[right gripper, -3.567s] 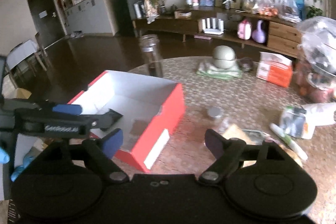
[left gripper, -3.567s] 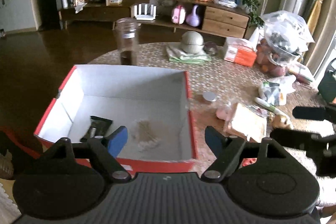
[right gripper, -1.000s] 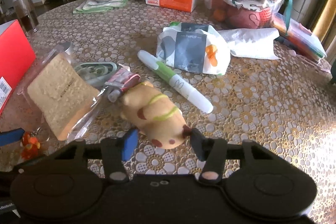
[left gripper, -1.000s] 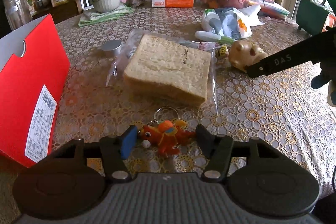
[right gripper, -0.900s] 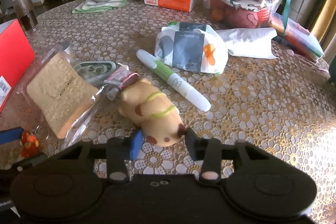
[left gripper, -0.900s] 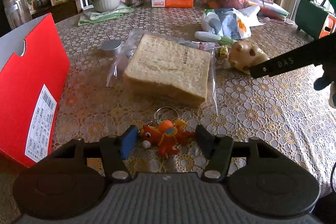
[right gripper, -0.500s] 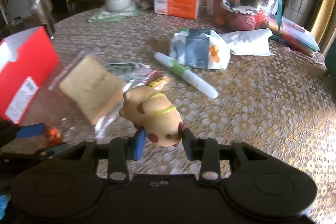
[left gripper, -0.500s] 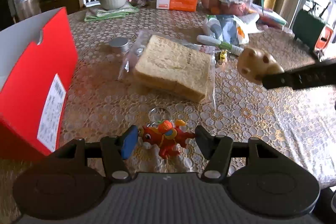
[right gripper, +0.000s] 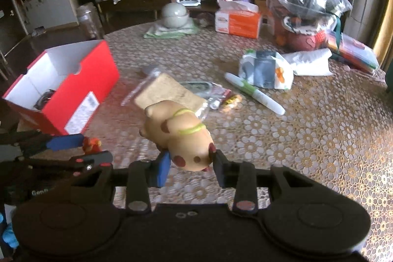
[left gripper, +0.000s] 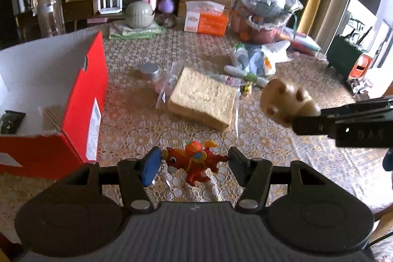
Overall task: Organize objects
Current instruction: 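Carry the dragon keychain with the left tool and the pig toy with the right tool over the box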
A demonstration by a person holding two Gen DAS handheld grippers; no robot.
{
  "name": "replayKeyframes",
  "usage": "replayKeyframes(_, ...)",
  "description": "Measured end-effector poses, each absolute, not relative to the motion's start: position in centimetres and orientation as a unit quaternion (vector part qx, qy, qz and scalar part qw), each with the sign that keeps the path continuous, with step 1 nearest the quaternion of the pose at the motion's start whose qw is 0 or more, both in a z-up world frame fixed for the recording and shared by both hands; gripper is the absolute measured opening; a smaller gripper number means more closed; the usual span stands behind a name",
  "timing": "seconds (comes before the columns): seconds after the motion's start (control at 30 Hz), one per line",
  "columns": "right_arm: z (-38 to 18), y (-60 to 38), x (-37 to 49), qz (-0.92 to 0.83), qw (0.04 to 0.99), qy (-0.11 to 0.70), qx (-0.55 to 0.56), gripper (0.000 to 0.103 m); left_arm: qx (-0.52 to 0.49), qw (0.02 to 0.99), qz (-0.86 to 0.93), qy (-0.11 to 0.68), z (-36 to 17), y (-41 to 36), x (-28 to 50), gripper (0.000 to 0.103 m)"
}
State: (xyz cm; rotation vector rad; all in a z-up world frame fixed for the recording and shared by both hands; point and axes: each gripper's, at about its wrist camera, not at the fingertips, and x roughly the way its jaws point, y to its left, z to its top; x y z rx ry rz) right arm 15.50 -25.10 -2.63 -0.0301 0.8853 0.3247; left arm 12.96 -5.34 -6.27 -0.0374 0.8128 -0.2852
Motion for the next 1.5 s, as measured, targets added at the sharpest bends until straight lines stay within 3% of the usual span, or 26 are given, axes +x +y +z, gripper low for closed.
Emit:
replayKeyframes(0.83,4.2,-12.3,16.3,0.232,0.895,0.370,-0.090,0.037,0.013,0.947,-0.095,0.306,3.5,6.5,14.1,0.059)
replayKeyframes(1.5,0.7,1.4,21.9,0.285,0.863,0.385,-0.158,0.037,0.025,0.929,0.008,0.369,-1.5,17.7,21.2,0.059)
